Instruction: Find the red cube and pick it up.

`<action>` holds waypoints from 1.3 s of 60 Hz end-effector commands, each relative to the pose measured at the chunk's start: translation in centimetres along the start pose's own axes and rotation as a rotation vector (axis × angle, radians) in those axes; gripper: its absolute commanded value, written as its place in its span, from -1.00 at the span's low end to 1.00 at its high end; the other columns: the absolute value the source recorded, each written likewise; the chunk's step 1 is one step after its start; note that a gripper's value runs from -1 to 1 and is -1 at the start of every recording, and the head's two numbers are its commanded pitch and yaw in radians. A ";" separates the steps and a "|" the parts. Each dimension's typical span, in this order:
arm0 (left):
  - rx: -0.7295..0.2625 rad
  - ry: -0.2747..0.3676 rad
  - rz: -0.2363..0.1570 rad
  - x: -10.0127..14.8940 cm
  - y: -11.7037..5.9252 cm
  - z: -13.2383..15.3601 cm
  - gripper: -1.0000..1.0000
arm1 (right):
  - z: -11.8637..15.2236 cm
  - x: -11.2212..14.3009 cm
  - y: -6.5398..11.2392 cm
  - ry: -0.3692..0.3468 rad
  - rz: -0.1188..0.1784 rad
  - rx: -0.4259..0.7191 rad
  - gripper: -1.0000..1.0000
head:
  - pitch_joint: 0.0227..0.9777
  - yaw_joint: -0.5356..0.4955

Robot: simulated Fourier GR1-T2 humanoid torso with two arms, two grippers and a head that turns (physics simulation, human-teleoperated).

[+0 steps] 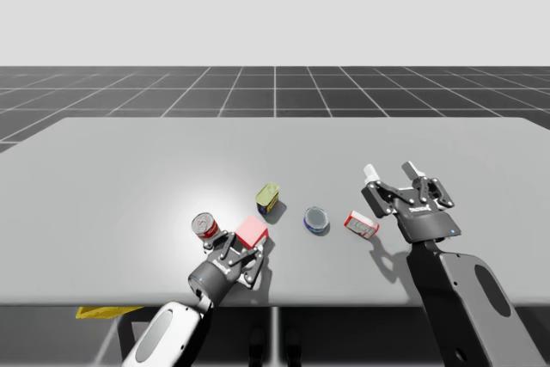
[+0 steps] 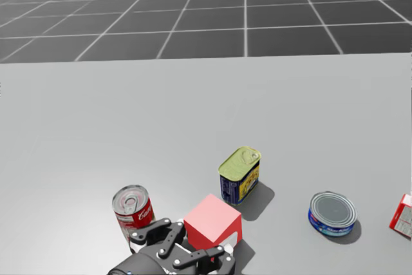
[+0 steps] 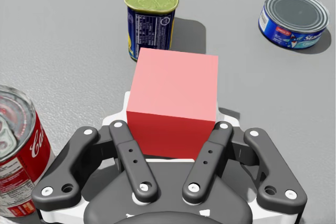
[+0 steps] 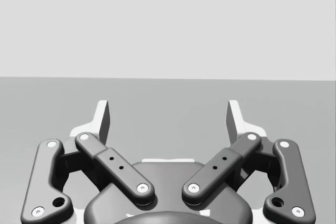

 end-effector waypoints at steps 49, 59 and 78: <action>-0.007 -0.116 -0.229 7.1 -1.2 3.0 1.00 | 0.0 0.0 -0.3 0.001 0.000 0.012 -1.00 | -0.02 0.30; 0.020 -0.168 -0.262 10.0 -0.5 3.3 1.00 | 0.0 0.0 -0.2 0.004 0.000 0.015 -1.00 | -0.02 0.30; 0.142 -0.384 -0.339 16.6 -0.3 4.7 1.00 | 0.0 -0.2 0.0 0.020 0.008 0.033 -1.00 | -0.03 0.29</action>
